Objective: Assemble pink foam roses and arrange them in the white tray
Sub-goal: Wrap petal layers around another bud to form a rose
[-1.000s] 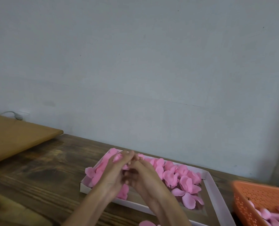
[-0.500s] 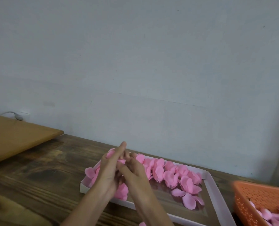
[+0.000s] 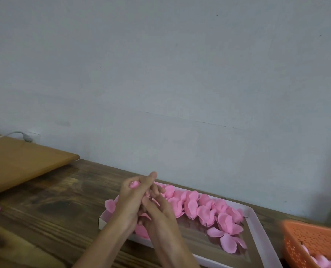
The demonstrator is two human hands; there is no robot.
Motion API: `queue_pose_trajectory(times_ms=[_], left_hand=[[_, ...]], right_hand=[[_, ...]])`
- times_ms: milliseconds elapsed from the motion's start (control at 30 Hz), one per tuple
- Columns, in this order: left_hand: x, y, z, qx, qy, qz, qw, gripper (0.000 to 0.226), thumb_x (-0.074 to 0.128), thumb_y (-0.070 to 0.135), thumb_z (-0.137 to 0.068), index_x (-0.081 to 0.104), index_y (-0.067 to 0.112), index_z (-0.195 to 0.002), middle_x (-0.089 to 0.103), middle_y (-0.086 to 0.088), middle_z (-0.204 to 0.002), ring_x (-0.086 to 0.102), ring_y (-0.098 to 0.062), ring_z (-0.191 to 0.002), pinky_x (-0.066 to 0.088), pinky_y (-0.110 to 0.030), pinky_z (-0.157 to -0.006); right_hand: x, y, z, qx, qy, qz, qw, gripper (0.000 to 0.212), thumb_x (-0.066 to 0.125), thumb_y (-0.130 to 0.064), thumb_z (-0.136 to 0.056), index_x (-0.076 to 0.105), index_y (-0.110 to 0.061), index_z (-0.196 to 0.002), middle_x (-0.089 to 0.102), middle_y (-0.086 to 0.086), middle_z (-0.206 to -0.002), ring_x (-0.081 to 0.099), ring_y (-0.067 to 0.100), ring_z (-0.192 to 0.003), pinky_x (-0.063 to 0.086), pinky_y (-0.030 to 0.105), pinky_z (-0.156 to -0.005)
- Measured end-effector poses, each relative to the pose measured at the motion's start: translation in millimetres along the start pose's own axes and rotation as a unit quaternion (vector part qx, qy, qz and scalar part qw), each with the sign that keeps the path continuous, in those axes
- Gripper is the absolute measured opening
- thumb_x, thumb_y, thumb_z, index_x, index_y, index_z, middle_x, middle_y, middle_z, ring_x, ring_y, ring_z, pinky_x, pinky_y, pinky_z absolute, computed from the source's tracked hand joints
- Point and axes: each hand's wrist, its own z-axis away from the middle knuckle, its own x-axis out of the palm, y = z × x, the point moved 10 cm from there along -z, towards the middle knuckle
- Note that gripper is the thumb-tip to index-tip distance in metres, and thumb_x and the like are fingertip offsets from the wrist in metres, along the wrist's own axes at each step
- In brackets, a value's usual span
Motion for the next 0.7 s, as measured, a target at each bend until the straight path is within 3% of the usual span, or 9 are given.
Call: queue_pose_trajectory(times_ms=[100, 167, 333, 400, 467, 533, 600, 633, 700], left_hand=[[3, -6, -1, 0.009, -0.020, -0.007, 1.000, 0.055, 0.093, 0.049, -0.069, 0.055, 0.011, -0.053, 0.056, -0.014, -0.058, 0.067, -0.030, -0.064, 0.054, -0.036, -0.056], [5, -9, -1, 0.005, -0.036, -0.013, 0.999, 0.056, 0.094, 0.053, -0.066, 0.055, 0.014, -0.055, 0.055, -0.013, -0.056, 0.063, -0.029, -0.060, 0.053, -0.034, -0.057], [-13, -7, -4, 0.049, 0.023, -0.081, 0.995, 0.046, 0.091, 0.054, -0.070, 0.063, 0.020, -0.058, 0.058, -0.011, -0.054, 0.062, -0.023, -0.053, 0.058, -0.031, -0.065], [-17, 4, -3, 0.119, 0.077, -0.207, 0.968, 0.036, 0.086, 0.049, -0.074, 0.065, 0.023, -0.062, 0.063, -0.004, -0.056, 0.063, -0.013, -0.053, 0.056, -0.021, -0.058], [-13, 9, -2, 0.151, 0.077, -0.282, 0.944, 0.028, 0.087, 0.038, -0.077, 0.065, 0.025, -0.065, 0.067, 0.002, -0.063, 0.067, -0.012, -0.061, 0.057, -0.021, -0.058], [-21, 4, -4, 0.140, 0.075, -0.324, 0.932, 0.029, 0.087, 0.036, -0.080, 0.065, 0.022, -0.067, 0.067, 0.001, -0.064, 0.068, -0.015, -0.063, 0.060, -0.031, -0.063], [-9, -4, -3, 0.113, 0.031, -0.319, 0.940, 0.023, 0.084, 0.033, -0.082, 0.069, 0.027, -0.067, 0.070, 0.002, -0.063, 0.068, -0.013, -0.061, 0.061, -0.038, -0.064], [2, -20, -6, 0.086, 0.026, -0.380, 0.921, 0.017, 0.083, 0.022, -0.085, 0.073, 0.030, -0.074, 0.072, 0.001, -0.068, 0.069, -0.014, -0.064, 0.062, -0.038, -0.065], [26, -50, 12, 0.012, -0.002, -0.604, 0.797, 0.031, 0.075, -0.016, -0.084, 0.073, 0.006, -0.106, 0.071, -0.023, -0.092, 0.069, -0.037, -0.084, 0.061, -0.051, -0.074]], right_hand=[[-4, -2, 1, 0.013, 0.008, 0.048, 0.999, 0.011, 0.056, -0.017, -0.104, 0.063, -0.008, -0.102, 0.063, 0.005, -0.078, 0.059, 0.016, -0.073, 0.042, 0.026, -0.062], [-7, -5, 3, 0.040, 0.012, 0.113, 0.993, 0.021, 0.054, -0.024, -0.106, 0.067, -0.016, -0.092, 0.060, 0.000, -0.074, 0.056, 0.013, -0.071, 0.042, 0.024, -0.061], [-24, -24, 12, 0.095, -0.007, 0.359, 0.929, 0.014, 0.054, -0.035, -0.104, 0.060, -0.023, -0.110, 0.068, -0.008, -0.092, 0.062, 0.007, -0.080, 0.056, 0.026, -0.071], [-41, -55, 11, 0.024, 0.060, 0.470, 0.880, 0.012, 0.052, -0.021, -0.103, 0.055, -0.024, -0.114, 0.067, -0.006, -0.101, 0.063, 0.009, -0.086, 0.054, 0.028, -0.080], [-41, -95, 16, -0.105, 0.116, 0.500, 0.852, 0.030, 0.048, -0.004, -0.099, 0.060, -0.028, -0.111, 0.066, -0.009, -0.100, 0.063, 0.008, -0.091, 0.051, 0.024, -0.079], [-22, -117, 21, -0.208, 0.064, 0.493, 0.843, 0.043, 0.048, 0.003, -0.095, 0.066, -0.033, -0.111, 0.064, -0.014, -0.107, 0.061, 0.007, -0.103, 0.050, 0.021, -0.083], [2, -118, 27, -0.267, -0.015, 0.537, 0.800, 0.046, 0.051, 0.001, -0.093, 0.070, -0.038, -0.111, 0.060, -0.018, -0.110, 0.059, 0.009, -0.109, 0.049, 0.020, -0.084], [8, -113, 27, -0.273, -0.034, 0.568, 0.775, 0.046, 0.052, -0.002, -0.093, 0.071, -0.040, -0.109, 0.058, -0.019, -0.109, 0.057, 0.008, -0.109, 0.048, 0.021, -0.084], [11, -106, 25, -0.271, -0.039, 0.605, 0.747, 0.041, 0.055, -0.006, -0.092, 0.073, -0.040, -0.105, 0.054, -0.020, -0.109, 0.052, 0.004, -0.109, 0.045, 0.018, -0.086]])
